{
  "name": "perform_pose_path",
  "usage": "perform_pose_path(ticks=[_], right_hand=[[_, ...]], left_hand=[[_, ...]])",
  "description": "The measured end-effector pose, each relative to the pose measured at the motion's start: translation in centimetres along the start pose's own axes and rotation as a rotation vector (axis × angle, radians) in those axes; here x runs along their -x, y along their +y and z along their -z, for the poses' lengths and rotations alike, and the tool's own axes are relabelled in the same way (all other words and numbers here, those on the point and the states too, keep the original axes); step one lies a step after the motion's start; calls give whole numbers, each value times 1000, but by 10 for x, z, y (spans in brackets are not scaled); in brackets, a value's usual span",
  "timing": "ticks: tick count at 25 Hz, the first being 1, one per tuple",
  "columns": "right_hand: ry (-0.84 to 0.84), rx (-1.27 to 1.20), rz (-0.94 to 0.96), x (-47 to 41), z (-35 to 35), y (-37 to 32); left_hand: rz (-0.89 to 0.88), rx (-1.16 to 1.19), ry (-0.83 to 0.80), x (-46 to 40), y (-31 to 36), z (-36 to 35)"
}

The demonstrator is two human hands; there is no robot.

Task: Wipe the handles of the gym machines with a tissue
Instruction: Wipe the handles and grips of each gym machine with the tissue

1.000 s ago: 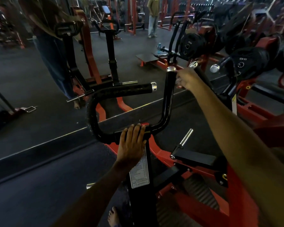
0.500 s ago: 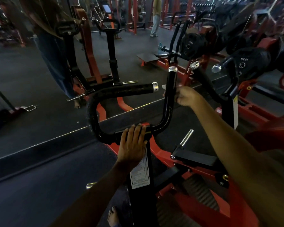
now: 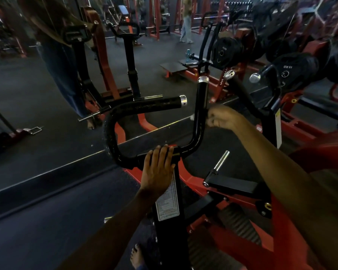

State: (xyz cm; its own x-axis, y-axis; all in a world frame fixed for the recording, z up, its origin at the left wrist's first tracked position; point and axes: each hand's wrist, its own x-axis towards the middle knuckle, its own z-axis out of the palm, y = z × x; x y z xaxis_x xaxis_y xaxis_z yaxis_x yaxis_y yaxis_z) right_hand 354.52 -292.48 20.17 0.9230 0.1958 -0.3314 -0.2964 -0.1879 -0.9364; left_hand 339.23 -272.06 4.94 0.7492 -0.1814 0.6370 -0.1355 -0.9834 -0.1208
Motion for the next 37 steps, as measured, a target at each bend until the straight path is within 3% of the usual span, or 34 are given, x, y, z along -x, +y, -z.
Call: perform_pose_path(ticks=[2,5,8,11,14,17,19,22,24,26,29,31,33,34,35,37], right_hand=[[100,-76,28,-2,1,-11],[60,162,-24,5,7,12],[35,197,-19,8,21,35],[144,253,46,10,27,40],[343,571,31,16,31,32],[504,634,322,16,35,11],[579,876,608,12,26,-7],[435,1170,962,-3,11,-41],[396,1283,972,-6,6,-46],[355,1462,1106,0,2,-29],[-49,1769,1283,12,-5,11],[-46,1810,1184,10,-5,-15],[222,1592,1122,-6,-3,-47],[301,1595,1100,-13,-1,-52],[299,1638,1096,-13,0,-51],[53,1844,1094,-4,-3,-25]], left_hand=[[2,-1,-17,0,1,1],[-2,3,-42,4,1,1],[5,3,-50,4,0,2],[8,8,-68,4,-1,3],[5,14,-80,4,0,5],[9,36,-64,3,1,4],[4,34,-47,2,1,4],[-8,19,-34,2,0,3],[-10,21,-34,4,1,1],[-6,33,-26,6,2,0],[4,51,-16,5,2,-2],[2,41,-13,3,1,-2],[-3,39,-18,2,0,-2],[-6,36,-19,3,1,-2],[-6,32,-15,4,1,-2],[-3,44,-7,5,1,-3]])
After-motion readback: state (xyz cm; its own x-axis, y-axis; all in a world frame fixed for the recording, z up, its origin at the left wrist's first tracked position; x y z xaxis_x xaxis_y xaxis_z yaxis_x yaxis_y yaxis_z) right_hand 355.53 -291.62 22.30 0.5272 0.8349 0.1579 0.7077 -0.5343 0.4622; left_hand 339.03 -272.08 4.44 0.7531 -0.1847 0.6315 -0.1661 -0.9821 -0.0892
